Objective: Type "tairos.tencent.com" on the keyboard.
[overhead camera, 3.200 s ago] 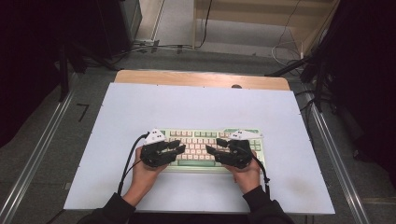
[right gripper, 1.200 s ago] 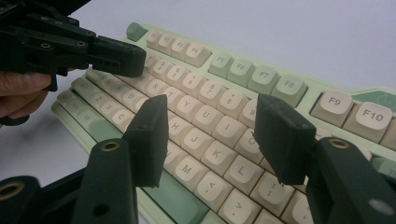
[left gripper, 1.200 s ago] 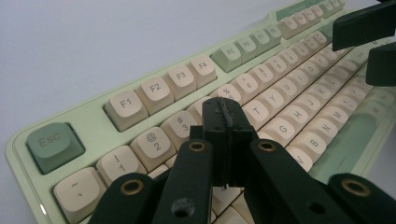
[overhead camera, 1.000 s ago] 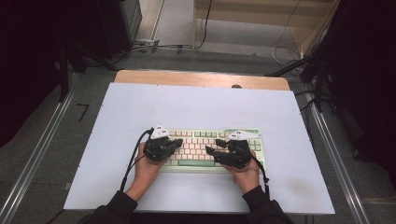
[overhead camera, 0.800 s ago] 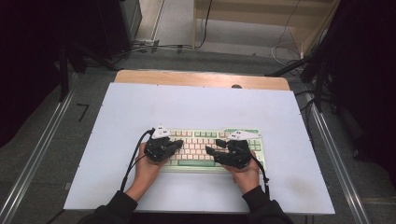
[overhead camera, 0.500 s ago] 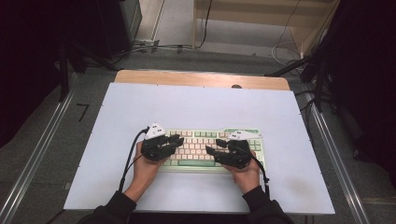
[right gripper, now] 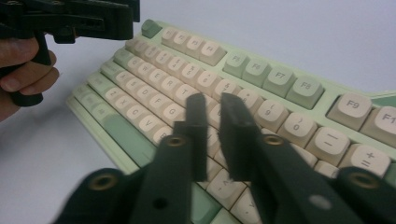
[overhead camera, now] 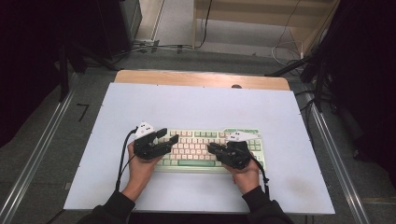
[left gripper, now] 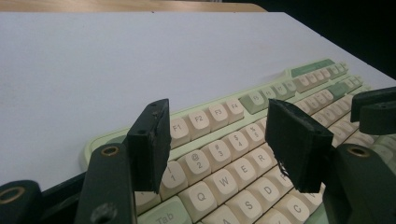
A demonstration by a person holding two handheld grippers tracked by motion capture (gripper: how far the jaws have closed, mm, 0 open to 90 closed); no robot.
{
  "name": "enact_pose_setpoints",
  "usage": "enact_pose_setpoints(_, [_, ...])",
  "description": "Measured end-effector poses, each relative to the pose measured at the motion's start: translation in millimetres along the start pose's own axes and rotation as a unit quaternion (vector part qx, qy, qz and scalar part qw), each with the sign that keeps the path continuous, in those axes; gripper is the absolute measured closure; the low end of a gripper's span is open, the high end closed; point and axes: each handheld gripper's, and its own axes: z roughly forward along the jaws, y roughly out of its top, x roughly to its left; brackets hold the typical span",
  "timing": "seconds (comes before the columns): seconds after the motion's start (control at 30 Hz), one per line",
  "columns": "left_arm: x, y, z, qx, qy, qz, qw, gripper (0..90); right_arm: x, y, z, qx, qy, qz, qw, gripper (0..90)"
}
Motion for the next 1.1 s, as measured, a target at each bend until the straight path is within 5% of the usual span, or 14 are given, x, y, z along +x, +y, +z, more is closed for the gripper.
enact_pose_setpoints(1.1, [-2.5,-2.2,0.1,0.004,-0.003,0.007,1.0000,41.3,16.9,-6.4,21.1,0.042,0.008,-0.037,0.9984,87.4])
